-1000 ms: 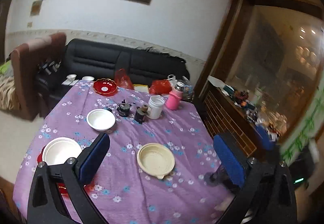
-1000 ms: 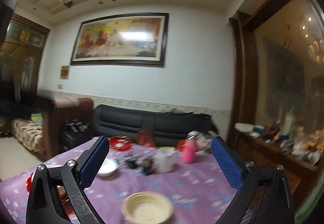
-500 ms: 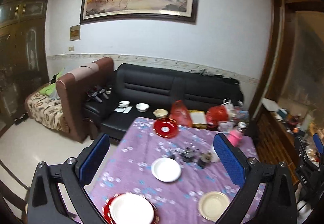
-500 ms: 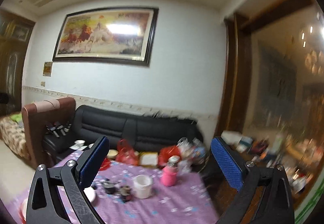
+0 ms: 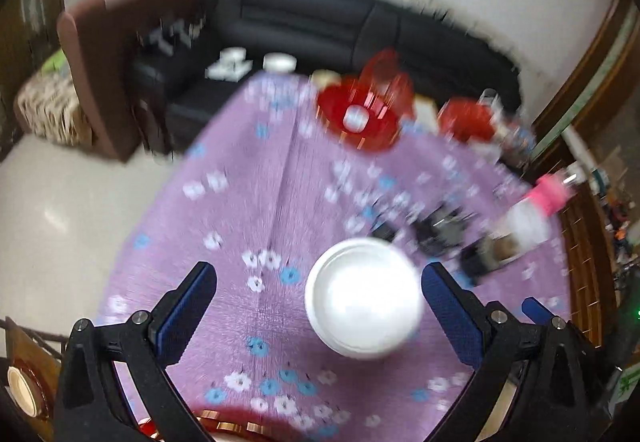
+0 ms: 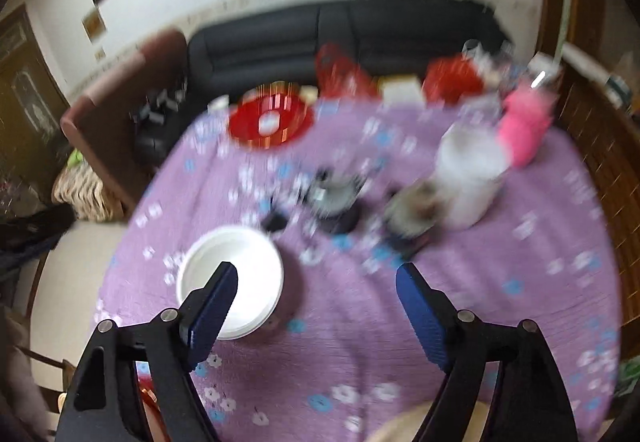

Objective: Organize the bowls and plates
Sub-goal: 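Move to a third white paper bowl and grasp its rim with both grippers, then carry the third white bowl and lower it onto the white bowls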

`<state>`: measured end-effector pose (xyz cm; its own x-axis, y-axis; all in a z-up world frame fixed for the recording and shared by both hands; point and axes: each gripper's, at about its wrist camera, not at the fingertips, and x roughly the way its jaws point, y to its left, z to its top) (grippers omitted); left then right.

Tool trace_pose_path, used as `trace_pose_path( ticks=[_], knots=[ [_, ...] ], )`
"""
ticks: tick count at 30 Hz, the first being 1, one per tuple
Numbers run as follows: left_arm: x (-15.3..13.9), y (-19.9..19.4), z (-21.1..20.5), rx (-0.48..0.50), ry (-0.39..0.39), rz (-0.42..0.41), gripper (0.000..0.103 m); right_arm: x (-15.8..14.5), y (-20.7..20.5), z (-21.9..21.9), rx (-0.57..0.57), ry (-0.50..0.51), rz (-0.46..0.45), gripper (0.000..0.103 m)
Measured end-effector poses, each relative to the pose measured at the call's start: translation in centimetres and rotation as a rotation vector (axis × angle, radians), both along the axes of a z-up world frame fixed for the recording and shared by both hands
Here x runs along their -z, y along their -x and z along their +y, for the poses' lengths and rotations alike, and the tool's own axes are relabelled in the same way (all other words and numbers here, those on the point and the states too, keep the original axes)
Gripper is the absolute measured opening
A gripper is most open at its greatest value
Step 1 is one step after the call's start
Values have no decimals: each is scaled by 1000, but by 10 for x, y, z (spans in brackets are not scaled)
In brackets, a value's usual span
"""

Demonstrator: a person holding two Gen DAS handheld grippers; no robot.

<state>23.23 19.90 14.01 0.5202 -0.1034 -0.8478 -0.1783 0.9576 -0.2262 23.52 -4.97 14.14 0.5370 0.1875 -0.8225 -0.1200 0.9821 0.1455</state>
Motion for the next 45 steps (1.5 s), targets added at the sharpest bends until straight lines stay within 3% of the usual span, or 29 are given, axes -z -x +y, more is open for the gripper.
trace_pose_path(
  ticks=[3, 8, 10, 11, 12, 13, 14, 16, 17, 18, 21, 26, 34, 39, 45],
  knots=[
    [52, -22, -8, 20, -5, 105, 101, 44, -21, 19, -9, -2, 82, 84],
    [102, -43, -19, 61, -11, 231, 92, 96, -39, 39, -10, 0, 158, 83],
    [114, -47, -21, 76, 2, 268, 76, 107, -42, 45, -12, 13, 179, 76],
    [120, -49, -22, 84, 3, 290, 70, 112, -44, 47, -19, 10, 194, 67],
    [125, -50, -24, 91, 7, 310, 52, 114, -45, 47, -23, 5, 207, 56],
    [126, -51, -25, 98, -3, 318, 46, 118, -45, 47, -26, 0, 224, 49],
    [124, -50, -27, 104, -15, 306, 43, 121, -46, 49, -28, -4, 236, 35],
    [119, -47, -30, 129, 11, 305, 24, 120, -44, 49, -31, -16, 232, 27],
    [117, -45, -31, 131, 8, 309, 23, 120, -43, 49, -32, -18, 224, 17],
    [114, -42, -33, 128, -4, 306, 23, 118, -41, 50, -36, -29, 221, 16],
    [96, -30, -38, 129, -40, 270, 23, 103, -29, 49, -36, -45, 192, 16],
    [51, 1, -38, 135, -19, 199, 23, 61, 0, 44, -52, -57, 102, 16],
    [-8, 92, -28, 145, -8, 86, 28, -7, 80, 49, -141, -69, -29, 16],
    [-11, 156, -1, 112, -55, 65, 28, -16, 128, 74, -229, -107, -26, 16],
    [13, 210, 29, 39, -119, 85, 30, 3, 173, 118, -324, -89, -1, 16]
  ],
)
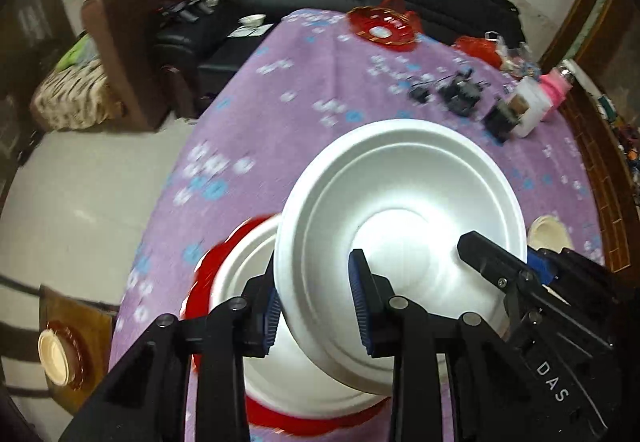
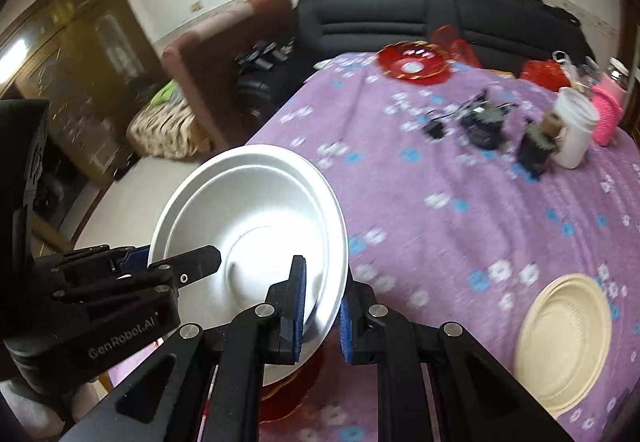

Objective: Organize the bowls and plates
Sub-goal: 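Carry the third white bowl and lower it onto the white bowls, then open both grippers and move toward the beige plastic bowl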

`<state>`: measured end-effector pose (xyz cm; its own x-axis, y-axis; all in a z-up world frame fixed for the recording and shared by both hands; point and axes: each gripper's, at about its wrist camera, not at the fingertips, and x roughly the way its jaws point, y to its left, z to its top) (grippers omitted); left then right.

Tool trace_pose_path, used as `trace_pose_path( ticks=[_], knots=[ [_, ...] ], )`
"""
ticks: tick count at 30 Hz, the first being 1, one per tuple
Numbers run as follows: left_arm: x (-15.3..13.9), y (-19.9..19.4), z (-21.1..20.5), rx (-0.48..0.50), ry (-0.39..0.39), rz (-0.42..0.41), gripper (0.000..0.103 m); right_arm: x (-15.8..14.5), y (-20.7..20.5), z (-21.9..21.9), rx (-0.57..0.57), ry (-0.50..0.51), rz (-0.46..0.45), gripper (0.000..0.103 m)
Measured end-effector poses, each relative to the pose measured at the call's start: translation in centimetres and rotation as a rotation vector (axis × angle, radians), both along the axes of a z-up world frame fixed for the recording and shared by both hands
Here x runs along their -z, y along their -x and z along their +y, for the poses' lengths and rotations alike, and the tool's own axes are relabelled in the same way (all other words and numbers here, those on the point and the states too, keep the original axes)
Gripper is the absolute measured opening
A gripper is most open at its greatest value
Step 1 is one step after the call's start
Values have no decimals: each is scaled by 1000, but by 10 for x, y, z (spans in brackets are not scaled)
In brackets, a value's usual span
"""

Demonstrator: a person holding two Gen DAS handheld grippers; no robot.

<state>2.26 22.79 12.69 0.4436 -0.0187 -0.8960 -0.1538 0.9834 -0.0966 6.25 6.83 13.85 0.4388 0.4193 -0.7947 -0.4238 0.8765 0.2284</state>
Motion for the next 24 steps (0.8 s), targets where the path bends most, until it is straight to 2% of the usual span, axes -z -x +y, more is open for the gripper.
trace_pose_path(
  ticks=[6, 8, 10, 12, 13, 15, 20, 24],
  knots=[
    [25, 15, 23, -70, -33, 19, 30, 31, 16, 34, -43, 46, 25, 18],
    [26, 17, 25, -79, -69, 5, 34, 40, 18, 42, -57, 62, 31, 19],
    [24, 20, 25, -84, -90, -20, 47, 48, 19, 46, -60, 66, 35, 21],
    [18, 25, 27, -99, -114, -59, 51, 52, 21, 48, -55, 66, 23, 28],
    [16, 28, 28, -103, -113, -73, 58, 52, 22, 48, -49, 67, 14, 30],
    [12, 35, 30, -107, -82, -103, 68, 53, 22, 46, -42, 62, 4, 43],
    [-6, 62, 26, -129, -37, -208, 68, 46, 30, 39, -48, -17, -35, 53],
    [-26, 97, 18, -177, 3, -338, 77, 30, 44, 27, -27, -93, -96, 59]
  ],
)
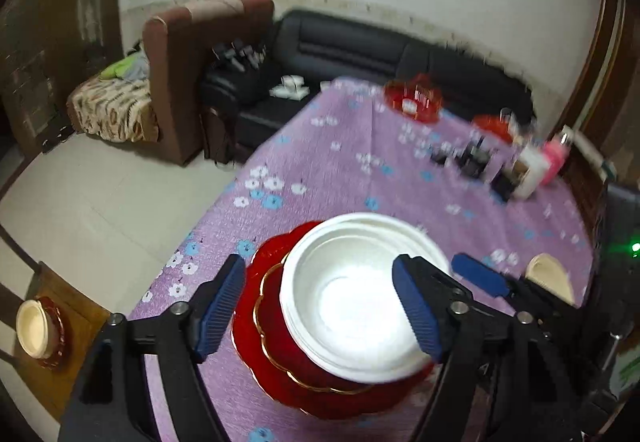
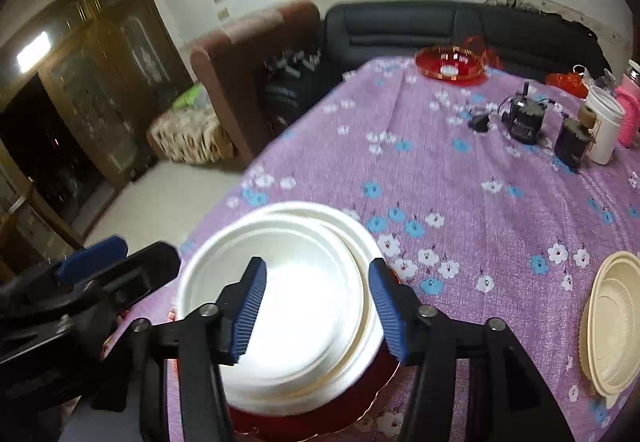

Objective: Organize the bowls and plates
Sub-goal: 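Open both grippers and move toward the beige plastic bowl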

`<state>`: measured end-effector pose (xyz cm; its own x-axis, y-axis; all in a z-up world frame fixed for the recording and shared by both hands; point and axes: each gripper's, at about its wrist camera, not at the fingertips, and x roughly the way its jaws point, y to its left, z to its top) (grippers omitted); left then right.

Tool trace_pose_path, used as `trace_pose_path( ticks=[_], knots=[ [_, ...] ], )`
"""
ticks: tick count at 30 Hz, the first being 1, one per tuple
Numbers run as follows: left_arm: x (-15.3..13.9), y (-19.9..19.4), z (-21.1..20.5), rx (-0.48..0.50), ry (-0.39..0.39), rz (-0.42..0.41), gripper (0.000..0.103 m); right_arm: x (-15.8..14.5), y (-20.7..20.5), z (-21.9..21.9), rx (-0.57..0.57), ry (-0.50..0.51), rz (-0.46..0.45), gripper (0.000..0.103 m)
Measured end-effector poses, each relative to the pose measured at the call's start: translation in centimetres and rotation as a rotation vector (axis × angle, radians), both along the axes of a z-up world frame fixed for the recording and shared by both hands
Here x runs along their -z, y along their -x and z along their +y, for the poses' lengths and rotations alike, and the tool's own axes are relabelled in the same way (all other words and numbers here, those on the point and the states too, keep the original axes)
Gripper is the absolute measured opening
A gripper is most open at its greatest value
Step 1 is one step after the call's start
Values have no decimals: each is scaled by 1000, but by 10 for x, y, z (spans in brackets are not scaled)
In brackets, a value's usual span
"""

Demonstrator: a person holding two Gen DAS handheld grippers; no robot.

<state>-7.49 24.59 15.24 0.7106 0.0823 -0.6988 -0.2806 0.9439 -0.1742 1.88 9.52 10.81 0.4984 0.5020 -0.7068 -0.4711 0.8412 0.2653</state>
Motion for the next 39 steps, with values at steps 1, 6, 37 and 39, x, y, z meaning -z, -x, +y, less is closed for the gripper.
trace_pose_path(
  ticks=[1, 6, 37, 39],
  knots=[
    [-4, 8, -4, -15, 0, -30, 81, -4, 5, -6, 13, -23, -12, 59],
    [-28, 56, -40, -126, -120, -201, 96, -16, 50, -61, 132, -158, -115, 70],
    [-37, 114, -216, 175, -292, -275, 102, -28, 176, -221, 572, -180, -329, 83],
    [-32, 105, -220, 188, -296, -258, 102, -23, 170, -228, 588, -182, -316, 83]
  ],
)
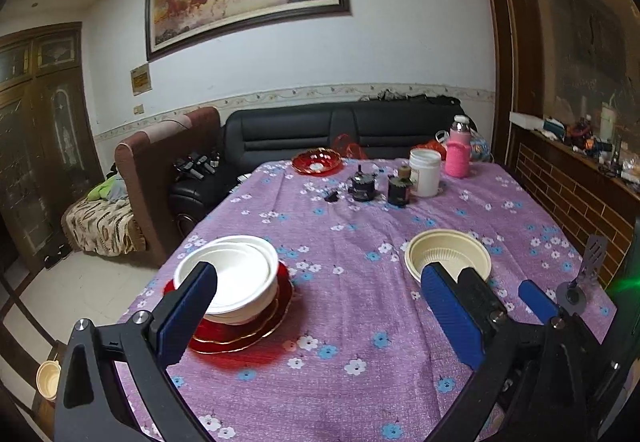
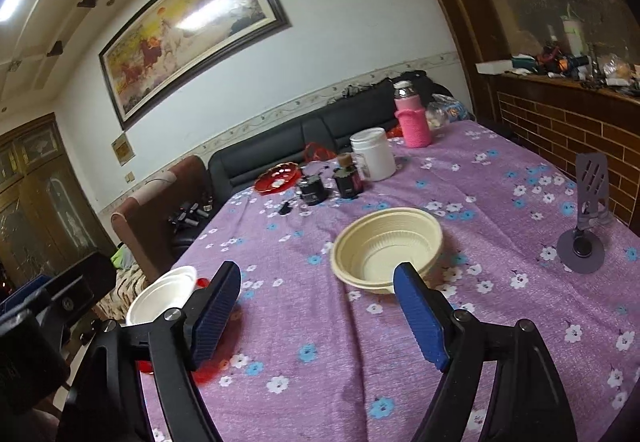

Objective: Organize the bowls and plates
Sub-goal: 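Open both grippers and move toward the beige plastic bowl, then grasp the rim of the beige plastic bowl with both grippers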

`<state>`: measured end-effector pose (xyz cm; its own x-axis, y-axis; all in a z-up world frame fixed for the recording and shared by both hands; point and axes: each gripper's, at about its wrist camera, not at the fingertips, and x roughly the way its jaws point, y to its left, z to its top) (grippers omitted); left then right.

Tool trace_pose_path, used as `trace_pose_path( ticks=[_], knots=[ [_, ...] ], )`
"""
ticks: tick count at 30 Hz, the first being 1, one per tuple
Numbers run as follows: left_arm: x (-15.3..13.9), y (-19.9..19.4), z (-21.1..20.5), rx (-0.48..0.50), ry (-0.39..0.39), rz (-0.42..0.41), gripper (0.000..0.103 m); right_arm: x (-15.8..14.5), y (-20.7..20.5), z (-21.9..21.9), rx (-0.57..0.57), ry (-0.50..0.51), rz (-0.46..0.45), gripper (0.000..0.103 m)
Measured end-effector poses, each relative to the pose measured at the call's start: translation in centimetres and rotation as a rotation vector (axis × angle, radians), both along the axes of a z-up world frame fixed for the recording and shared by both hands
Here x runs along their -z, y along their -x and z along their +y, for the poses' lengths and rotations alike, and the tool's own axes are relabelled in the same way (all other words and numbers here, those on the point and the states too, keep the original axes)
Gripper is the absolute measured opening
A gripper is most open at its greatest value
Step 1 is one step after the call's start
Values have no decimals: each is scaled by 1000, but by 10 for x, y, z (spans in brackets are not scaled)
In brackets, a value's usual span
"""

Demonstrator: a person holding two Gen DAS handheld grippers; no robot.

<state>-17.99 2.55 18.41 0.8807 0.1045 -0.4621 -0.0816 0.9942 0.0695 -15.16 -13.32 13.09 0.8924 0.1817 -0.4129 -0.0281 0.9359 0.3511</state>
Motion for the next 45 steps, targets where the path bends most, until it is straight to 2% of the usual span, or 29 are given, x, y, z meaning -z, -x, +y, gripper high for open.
trace_pose_path(
  ticks=[8, 13, 18, 21, 26, 29, 34, 36, 38, 41, 43, 44, 45],
  knots=[
    [27, -48, -5, 9, -3, 103, 102, 22, -41, -35, 54, -6, 66, 83],
    [41, -79, 0, 1, 26, 163, 102, 21, -79, -58, 104, 67, 90, 83],
    [53, -117, -10, 44, 76, 226, 102, 30, -128, -77, 121, 138, 143, 83],
    [61, -142, -22, 64, 100, 252, 102, 39, -149, -85, 117, 142, 156, 83],
    [79, -181, -39, 79, 150, 294, 102, 65, -158, -103, 114, 84, 185, 83],
    [93, -204, -48, 96, 183, 320, 102, 76, -167, -105, 92, 102, 246, 82],
    [118, -231, -64, 128, 176, 358, 101, 77, -169, -98, 63, 147, 258, 81],
    [124, -234, -64, 139, 187, 362, 100, 80, -171, -94, 62, 174, 273, 77],
    [129, -237, -63, 145, 191, 365, 97, 85, -175, -94, 50, 167, 301, 77],
    [137, -242, -62, 161, 207, 386, 88, 91, -179, -95, 34, 147, 331, 77],
    [144, -245, -63, 181, 224, 416, 67, 96, -182, -91, 21, 153, 350, 71],
    [149, -248, -64, 192, 236, 437, 61, 98, -183, -90, 15, 157, 360, 66],
    [153, -250, -65, 202, 247, 458, 50, 100, -184, -89, 14, 163, 369, 62]
  ],
)
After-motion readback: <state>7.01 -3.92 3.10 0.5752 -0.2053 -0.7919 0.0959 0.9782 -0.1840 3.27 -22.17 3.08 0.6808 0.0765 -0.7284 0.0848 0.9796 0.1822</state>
